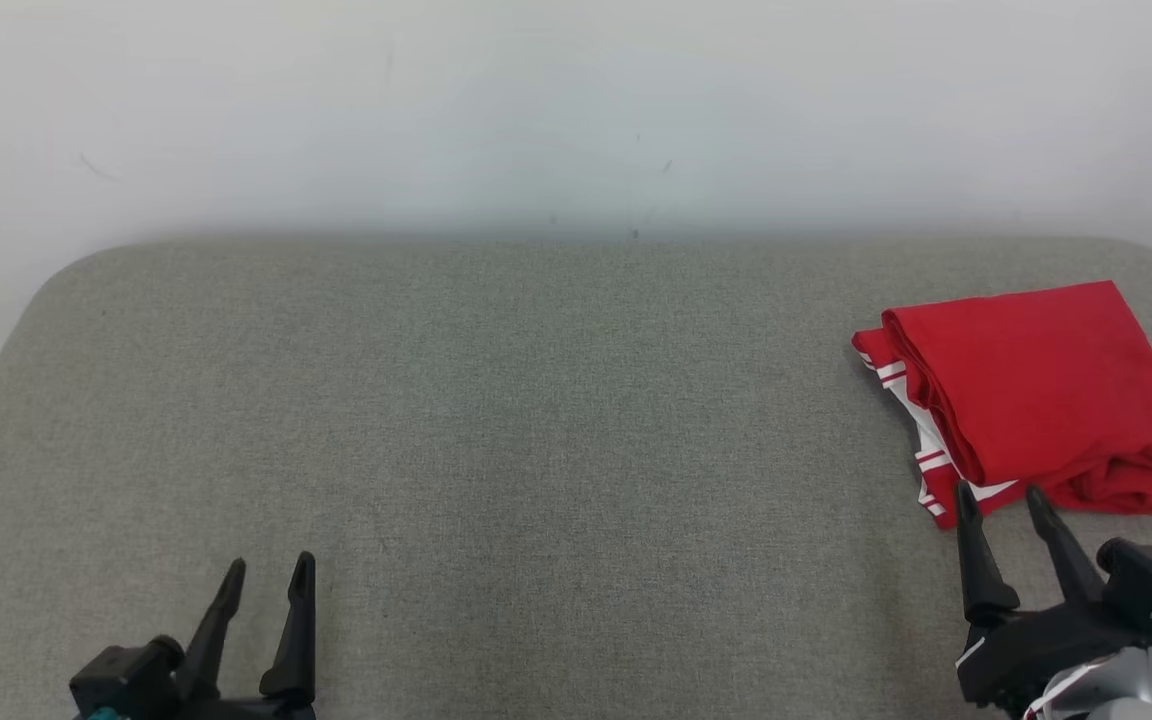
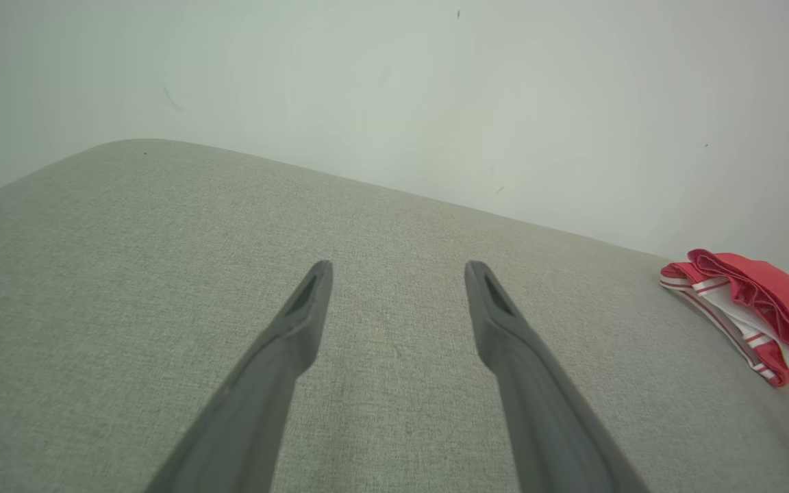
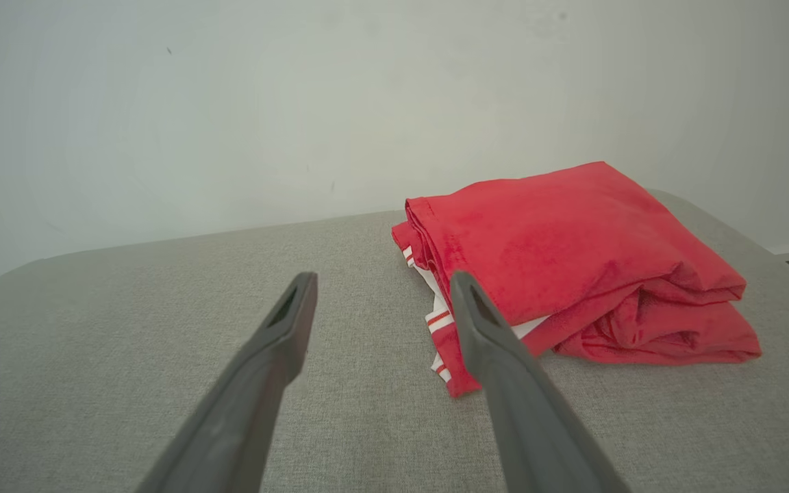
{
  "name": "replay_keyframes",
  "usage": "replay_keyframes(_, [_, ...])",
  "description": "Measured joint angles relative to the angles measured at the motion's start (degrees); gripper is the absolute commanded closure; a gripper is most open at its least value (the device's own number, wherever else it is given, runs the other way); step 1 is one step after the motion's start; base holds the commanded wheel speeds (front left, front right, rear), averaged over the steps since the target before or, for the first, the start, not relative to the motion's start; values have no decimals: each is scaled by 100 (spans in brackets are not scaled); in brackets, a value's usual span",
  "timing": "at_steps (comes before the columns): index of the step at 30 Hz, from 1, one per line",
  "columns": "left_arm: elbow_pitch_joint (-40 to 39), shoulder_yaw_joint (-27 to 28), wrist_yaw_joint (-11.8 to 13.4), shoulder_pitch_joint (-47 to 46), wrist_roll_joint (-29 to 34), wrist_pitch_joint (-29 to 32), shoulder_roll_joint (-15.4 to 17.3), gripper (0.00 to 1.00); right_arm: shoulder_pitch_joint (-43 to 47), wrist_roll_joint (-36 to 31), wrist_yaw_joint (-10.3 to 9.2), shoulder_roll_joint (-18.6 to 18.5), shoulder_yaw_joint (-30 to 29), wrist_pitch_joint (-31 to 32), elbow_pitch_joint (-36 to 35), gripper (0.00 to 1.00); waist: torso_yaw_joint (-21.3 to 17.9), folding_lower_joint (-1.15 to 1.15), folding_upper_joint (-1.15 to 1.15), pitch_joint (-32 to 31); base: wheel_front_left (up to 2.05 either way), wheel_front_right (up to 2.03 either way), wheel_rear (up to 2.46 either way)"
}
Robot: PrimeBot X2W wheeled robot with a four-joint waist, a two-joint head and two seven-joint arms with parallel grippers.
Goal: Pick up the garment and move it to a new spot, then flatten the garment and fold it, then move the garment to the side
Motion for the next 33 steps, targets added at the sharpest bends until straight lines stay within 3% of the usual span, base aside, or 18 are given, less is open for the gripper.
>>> replay_keyframes(7, [234, -11, 1, 147, -127, 81, -105, 100, 199, 102, 0, 80, -2, 71, 291, 100, -1, 0, 0, 1, 0, 0, 0])
replay_keyframes(33, [255, 543, -42, -154, -2348, 787, -210, 100, -36, 2592, -1, 75, 65, 402, 285, 100, -7, 0, 0, 21, 0, 0, 0])
